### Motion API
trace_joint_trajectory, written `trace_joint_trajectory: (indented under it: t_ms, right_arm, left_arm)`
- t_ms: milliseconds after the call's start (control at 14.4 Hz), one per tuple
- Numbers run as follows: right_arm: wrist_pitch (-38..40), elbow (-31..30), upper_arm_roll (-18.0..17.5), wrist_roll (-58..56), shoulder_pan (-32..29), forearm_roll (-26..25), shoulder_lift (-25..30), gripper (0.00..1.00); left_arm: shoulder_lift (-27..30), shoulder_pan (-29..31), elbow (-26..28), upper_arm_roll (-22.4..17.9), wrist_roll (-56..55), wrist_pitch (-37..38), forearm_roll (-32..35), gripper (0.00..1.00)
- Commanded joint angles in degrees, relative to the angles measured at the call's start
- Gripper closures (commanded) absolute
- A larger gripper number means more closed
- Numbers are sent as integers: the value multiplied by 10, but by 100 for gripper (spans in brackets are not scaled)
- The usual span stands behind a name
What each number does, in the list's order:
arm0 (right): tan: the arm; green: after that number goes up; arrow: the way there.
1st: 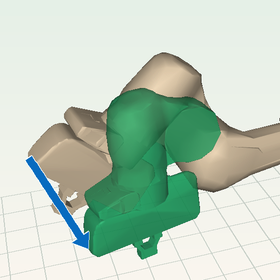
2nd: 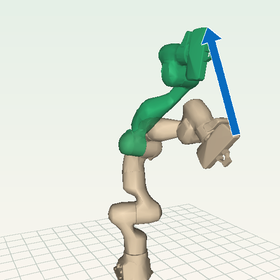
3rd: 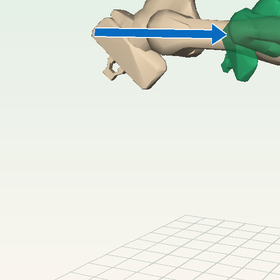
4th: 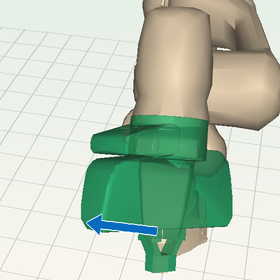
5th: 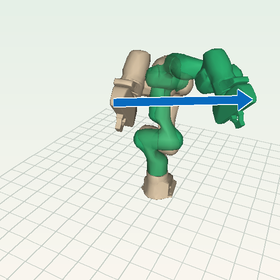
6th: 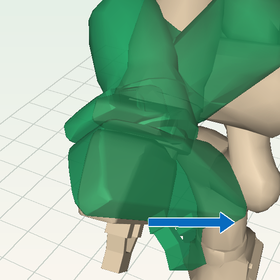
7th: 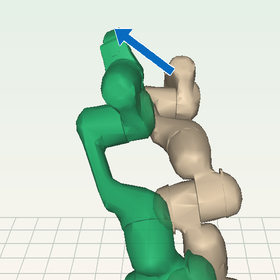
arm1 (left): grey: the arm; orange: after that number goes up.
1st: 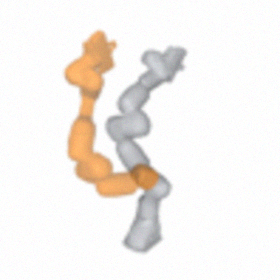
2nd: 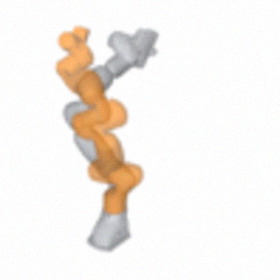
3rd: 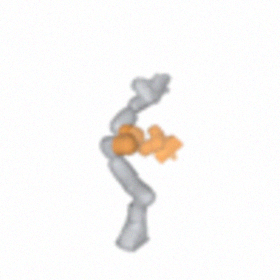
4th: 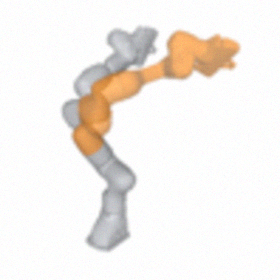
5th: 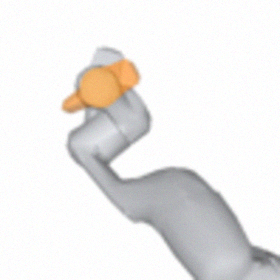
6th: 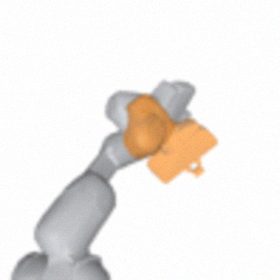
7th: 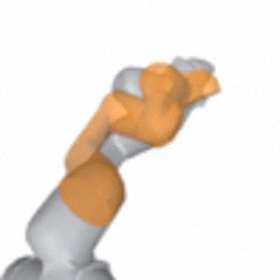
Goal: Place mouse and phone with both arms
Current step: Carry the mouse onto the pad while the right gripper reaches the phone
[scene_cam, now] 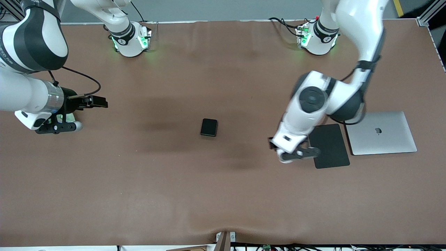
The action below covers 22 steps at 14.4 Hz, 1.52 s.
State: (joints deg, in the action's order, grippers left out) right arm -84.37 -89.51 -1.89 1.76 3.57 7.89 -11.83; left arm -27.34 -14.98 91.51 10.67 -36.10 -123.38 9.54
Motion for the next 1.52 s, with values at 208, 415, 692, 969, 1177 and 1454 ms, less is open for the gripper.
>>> trace_joint_trajectory:
  t_ms: [208,415,692,969,1177,1454]
  right_arm:
    - [-32,1,1,85,55,21,-26,0]
    - [-60,-9,1,119,88,23,-36,0]
    - [-84,-10,1,162,122,25,-60,0]
    - [-119,-9,1,205,158,53,-88,0]
    - [-157,-9,1,235,181,54,-108,0]
    - [-200,-10,1,237,207,71,-127,0]
  left_arm:
    - [58,126,81,8,111,1,12,100]
    - [69,176,108,8,146,-5,13,100]
    - [77,205,149,9,159,-31,13,100]
    - [78,208,206,8,160,-105,13,100]
    - [63,208,242,7,164,-169,14,100]
    - [33,208,268,6,167,-233,17,100]
